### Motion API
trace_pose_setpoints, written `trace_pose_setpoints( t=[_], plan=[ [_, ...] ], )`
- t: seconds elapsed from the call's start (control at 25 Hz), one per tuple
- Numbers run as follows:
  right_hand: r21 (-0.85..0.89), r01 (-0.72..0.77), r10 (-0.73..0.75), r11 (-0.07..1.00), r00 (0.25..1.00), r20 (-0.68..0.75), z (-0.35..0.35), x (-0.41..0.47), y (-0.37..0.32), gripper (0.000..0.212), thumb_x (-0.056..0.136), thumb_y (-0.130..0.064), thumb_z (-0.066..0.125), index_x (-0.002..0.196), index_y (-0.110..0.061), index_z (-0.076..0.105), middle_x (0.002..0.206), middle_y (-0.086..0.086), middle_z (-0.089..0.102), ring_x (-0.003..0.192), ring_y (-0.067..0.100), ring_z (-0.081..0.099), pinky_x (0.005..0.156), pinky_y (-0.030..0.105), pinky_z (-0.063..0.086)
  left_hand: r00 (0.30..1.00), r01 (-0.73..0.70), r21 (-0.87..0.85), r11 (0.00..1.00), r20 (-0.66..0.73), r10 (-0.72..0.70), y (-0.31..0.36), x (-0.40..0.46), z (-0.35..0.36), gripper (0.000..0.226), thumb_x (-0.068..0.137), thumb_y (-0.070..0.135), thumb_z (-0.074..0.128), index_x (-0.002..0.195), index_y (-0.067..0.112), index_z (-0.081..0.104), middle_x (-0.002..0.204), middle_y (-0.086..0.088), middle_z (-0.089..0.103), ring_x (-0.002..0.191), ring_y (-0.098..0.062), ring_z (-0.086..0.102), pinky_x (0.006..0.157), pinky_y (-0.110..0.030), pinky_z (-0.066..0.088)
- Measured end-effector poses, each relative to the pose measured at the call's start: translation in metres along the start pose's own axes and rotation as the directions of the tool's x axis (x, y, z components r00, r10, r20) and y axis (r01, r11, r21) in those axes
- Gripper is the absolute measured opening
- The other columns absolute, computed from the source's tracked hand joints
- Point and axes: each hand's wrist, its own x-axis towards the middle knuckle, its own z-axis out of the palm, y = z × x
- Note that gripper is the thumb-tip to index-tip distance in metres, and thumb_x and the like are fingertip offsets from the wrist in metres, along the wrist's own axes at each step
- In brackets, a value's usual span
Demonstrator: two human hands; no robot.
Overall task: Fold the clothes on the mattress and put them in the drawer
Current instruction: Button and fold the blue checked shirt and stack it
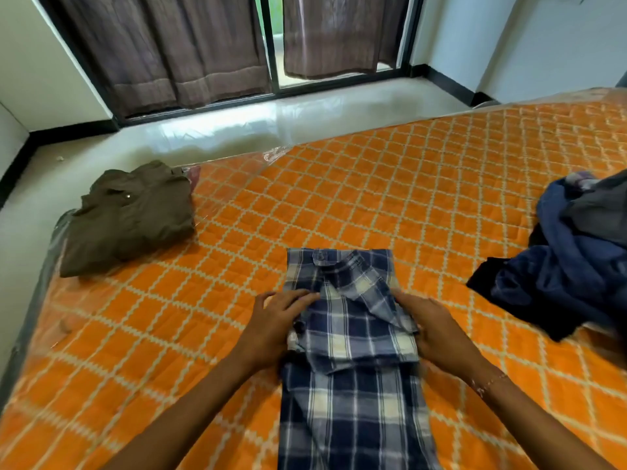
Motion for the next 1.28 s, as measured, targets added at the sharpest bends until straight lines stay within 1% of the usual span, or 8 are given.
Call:
trace_pose_setpoints(
  t=[0.2, 0.32, 0.4, 0.48, 0.6, 0.92, 1.16, 1.28],
  plan=[
    [-0.026, 0.104, -0.101, 0.994, 0.989, 0.109, -0.013, -0.016, -0.034, 0.077, 0.08, 0.009, 0.054, 0.135, -0.043, 0.039, 0.116, -0.006, 0.056, 0.105, 0.02, 0.054, 0.079, 0.027, 0.041, 0.988, -0.156, 0.077, 0.985, -0.01, 0.157, 0.021, -0.01, -0.018, 0.031, 0.066, 0.007, 0.066, 0.089, 0.022, 0.053, 0.086, 0.002, 0.061, 0.074, -0.016, 0.057, 0.068, -0.023, 0.03],
    [0.406, -0.164, 0.033, 0.899, 0.95, 0.312, -0.045, -0.023, -0.045, 0.048, 0.084, 0.006, 0.053, 0.111, -0.033, 0.059, 0.103, -0.005, 0.069, 0.099, 0.009, 0.064, 0.087, 0.04, 0.052, 0.979, -0.042, -0.191, 0.981, 0.189, 0.079, 0.019, -0.025, -0.036, 0.014, 0.074, 0.028, 0.056, 0.082, 0.019, 0.063, 0.079, 0.009, 0.059, 0.069, -0.001, 0.054, 0.063, -0.018, 0.036],
    [0.5, -0.229, 0.227, 0.835, 0.972, 0.064, -0.05, -0.009, -0.056, 0.028, 0.089, -0.006, 0.06, 0.111, -0.023, 0.061, 0.096, -0.005, 0.068, 0.092, 0.011, 0.064, 0.087, 0.041, 0.052, 0.98, 0.189, -0.36, 0.913, 0.134, -0.15, 0.025, -0.022, -0.037, 0.035, 0.077, 0.044, 0.05, 0.088, 0.014, 0.066, 0.083, 0.005, 0.06, 0.072, -0.003, 0.054, 0.064, -0.022, 0.042],
    [0.41, -0.323, 0.382, 0.853, 0.921, -0.069, -0.04, 0.013, -0.078, 0.037, 0.087, -0.033, 0.067, 0.119, -0.014, 0.059, 0.099, 0.003, 0.064, 0.092, 0.019, 0.061, 0.086, 0.04, 0.05, 0.939, 0.343, -0.014, 0.939, -0.031, -0.343, 0.036, -0.008, -0.028, 0.05, 0.082, 0.053, 0.05, 0.112, 0.014, 0.059, 0.102, -0.001, 0.059, 0.089, -0.016, 0.056, 0.07, -0.03, 0.045],
    [0.279, -0.472, 0.485, 0.836, 0.874, 0.026, -0.009, 0.032, -0.101, 0.052, 0.079, -0.047, 0.071, 0.112, -0.007, 0.065, 0.096, 0.009, 0.068, 0.091, 0.025, 0.064, 0.083, 0.043, 0.052, 0.879, 0.433, 0.235, 0.87, 0.106, -0.466, 0.054, 0.003, -0.019, 0.045, 0.088, 0.041, 0.052, 0.124, 0.014, 0.048, 0.12, -0.003, 0.052, 0.101, -0.021, 0.054, 0.07, -0.03, 0.043],
    [0.881, -0.423, 0.657, 0.213, 0.729, 0.192, -0.021, 0.051, -0.107, 0.007, 0.083, 0.001, 0.067, 0.081, -0.005, 0.066, 0.083, 0.012, 0.064, 0.069, 0.02, 0.059, 0.05, 0.02, 0.049, 0.919, 0.315, 0.17, 0.934, -0.299, -0.255, 0.065, 0.002, -0.036, 0.029, 0.06, -0.002, 0.083, 0.057, 0.011, 0.057, 0.053, -0.002, 0.053, 0.04, -0.015, 0.045, 0.036, -0.02, 0.025],
    [0.846, -0.307, 0.539, 0.437, 0.842, 0.027, -0.051, 0.033, -0.105, 0.049, 0.086, 0.002, 0.065, 0.131, -0.005, 0.048, 0.072, 0.006, 0.051, 0.07, 0.017, 0.059, 0.057, 0.019, 0.044, 0.964, 0.236, 0.167, 0.957, -0.162, -0.21, 0.094, 0.028, -0.015, 0.032, 0.042, -0.002, 0.087, 0.056, 0.013, 0.062, 0.056, -0.002, 0.056, 0.049, -0.02, 0.054, 0.041, -0.024, 0.039],
    [0.585, -0.139, 0.261, 0.799, 0.957, -0.13, -0.038, 0.022, -0.115, 0.058, 0.087, 0.009, 0.057, 0.139, -0.013, 0.042, 0.084, -0.004, 0.054, 0.068, 0.019, 0.049, 0.057, 0.022, 0.038, 0.978, 0.208, 0.018, 0.978, -0.012, -0.208, 0.087, 0.016, -0.001, 0.011, 0.073, 0.006, 0.072, 0.083, 0.007, 0.067, 0.076, -0.007, 0.06, 0.069, -0.025, 0.059, 0.061, -0.034, 0.044]
  ],
)
